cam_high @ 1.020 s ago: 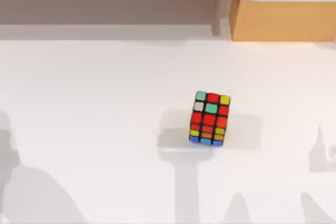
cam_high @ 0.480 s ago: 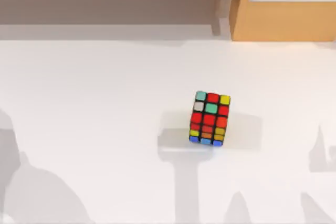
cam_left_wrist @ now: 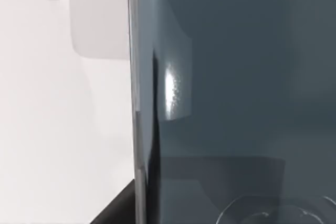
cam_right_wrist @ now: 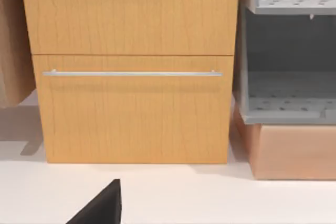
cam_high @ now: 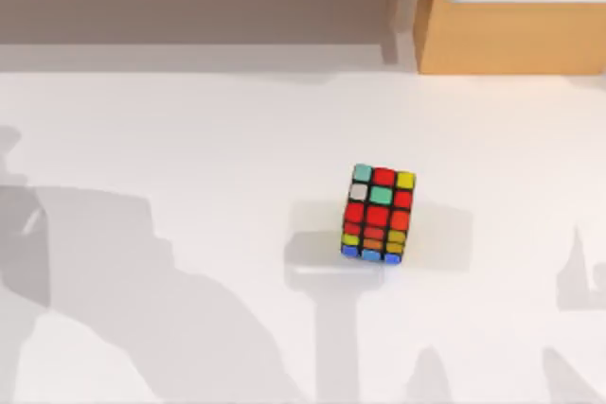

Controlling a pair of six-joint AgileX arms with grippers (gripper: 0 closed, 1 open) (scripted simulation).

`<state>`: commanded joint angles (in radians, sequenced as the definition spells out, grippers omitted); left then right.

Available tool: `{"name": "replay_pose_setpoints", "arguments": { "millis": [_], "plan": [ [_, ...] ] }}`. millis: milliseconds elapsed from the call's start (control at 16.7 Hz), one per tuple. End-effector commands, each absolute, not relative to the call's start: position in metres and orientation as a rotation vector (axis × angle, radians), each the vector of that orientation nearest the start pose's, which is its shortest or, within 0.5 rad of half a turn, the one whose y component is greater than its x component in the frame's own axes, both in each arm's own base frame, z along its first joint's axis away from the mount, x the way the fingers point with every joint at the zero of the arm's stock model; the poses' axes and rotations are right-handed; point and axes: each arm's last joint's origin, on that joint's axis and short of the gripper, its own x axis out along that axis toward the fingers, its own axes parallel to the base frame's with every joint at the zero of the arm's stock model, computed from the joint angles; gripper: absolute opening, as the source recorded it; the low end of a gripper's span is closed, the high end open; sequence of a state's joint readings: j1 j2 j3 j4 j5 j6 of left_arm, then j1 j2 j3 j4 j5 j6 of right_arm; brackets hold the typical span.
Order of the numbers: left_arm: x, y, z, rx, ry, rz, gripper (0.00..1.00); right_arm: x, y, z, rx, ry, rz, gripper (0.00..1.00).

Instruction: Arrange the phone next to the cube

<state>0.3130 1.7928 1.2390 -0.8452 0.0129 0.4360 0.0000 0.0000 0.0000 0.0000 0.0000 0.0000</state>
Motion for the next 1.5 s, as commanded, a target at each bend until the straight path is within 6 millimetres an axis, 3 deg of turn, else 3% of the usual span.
{"name": "replay_pose_setpoints", "arguments": {
  "millis": [300, 660, 1140, 1320, 1500],
  "plan": [
    [0.355, 0.044, 0.194, 0.092, 1.400, -0.056, 0.00, 0.106, -0.001, 0.160, 0.000, 0.000, 0.000, 1.00],
    [0.374, -0.053, 0.194, 0.046, 1.450, -0.065, 0.00, 0.106, -0.001, 0.160, 0.000, 0.000, 0.000, 1.00],
    [0.363, -0.170, 0.184, 0.018, 1.528, -0.037, 0.00, 0.106, -0.001, 0.160, 0.000, 0.000, 0.000, 1.00],
    [0.355, -0.197, 0.180, 0.015, 1.546, -0.024, 0.00, 0.106, -0.001, 0.160, 0.000, 0.000, 0.000, 1.00],
    [0.351, -0.210, 0.177, 0.015, 1.556, -0.016, 0.00, 0.106, -0.001, 0.160, 0.000, 0.000, 0.000, 1.00]
  ]
}}
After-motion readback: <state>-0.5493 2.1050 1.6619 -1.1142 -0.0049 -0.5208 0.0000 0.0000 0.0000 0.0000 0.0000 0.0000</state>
